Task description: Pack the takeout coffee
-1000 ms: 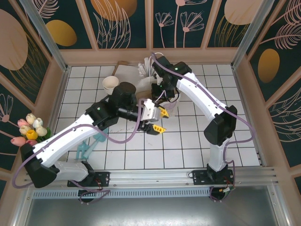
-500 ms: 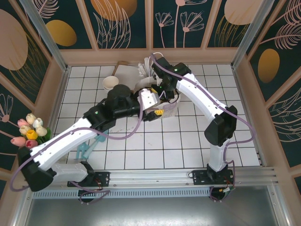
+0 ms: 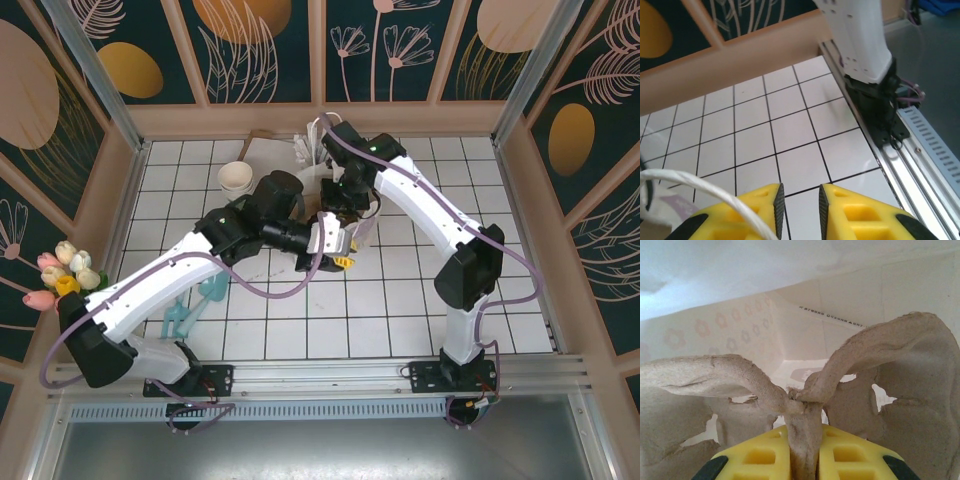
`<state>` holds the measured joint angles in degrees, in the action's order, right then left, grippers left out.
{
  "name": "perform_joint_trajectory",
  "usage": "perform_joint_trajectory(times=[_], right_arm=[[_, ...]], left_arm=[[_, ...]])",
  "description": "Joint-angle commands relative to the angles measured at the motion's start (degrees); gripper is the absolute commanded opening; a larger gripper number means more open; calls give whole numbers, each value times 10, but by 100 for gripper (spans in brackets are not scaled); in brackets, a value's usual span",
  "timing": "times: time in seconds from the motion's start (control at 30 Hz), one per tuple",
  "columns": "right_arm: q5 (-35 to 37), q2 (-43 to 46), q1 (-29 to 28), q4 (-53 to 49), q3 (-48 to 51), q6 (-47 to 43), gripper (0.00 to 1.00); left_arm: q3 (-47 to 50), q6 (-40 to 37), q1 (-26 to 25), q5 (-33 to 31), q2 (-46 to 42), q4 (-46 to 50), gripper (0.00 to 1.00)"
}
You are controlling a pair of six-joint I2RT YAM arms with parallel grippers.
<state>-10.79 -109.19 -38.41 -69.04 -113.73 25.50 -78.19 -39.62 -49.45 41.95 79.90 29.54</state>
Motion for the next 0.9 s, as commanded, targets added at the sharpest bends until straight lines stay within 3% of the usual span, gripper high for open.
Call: perform_joint_trajectory(times=[0.0, 0.23, 0.43, 0.67, 0.83, 0.87], right_arm=[[-16, -11, -3, 3, -20, 20, 16], [-42, -7, -3, -2, -39, 34, 15], [-50, -6, -3, 68, 21, 59, 15], [-21, -4, -3, 78, 43, 58, 15], [-12, 16, -6, 90, 74, 34, 15], [-8, 21, -8, 94, 84, 28, 15]], left_arm=[[-22, -66, -6, 58, 9, 66, 28], [-37, -71, -6, 59, 30, 77, 28], [-28, -72, -5, 73, 8, 50, 27], [-12, -65, -6, 55, -18, 34, 26], [53, 40, 0, 4, -75, -108, 42], [72, 61, 3, -4, -93, -141, 50]])
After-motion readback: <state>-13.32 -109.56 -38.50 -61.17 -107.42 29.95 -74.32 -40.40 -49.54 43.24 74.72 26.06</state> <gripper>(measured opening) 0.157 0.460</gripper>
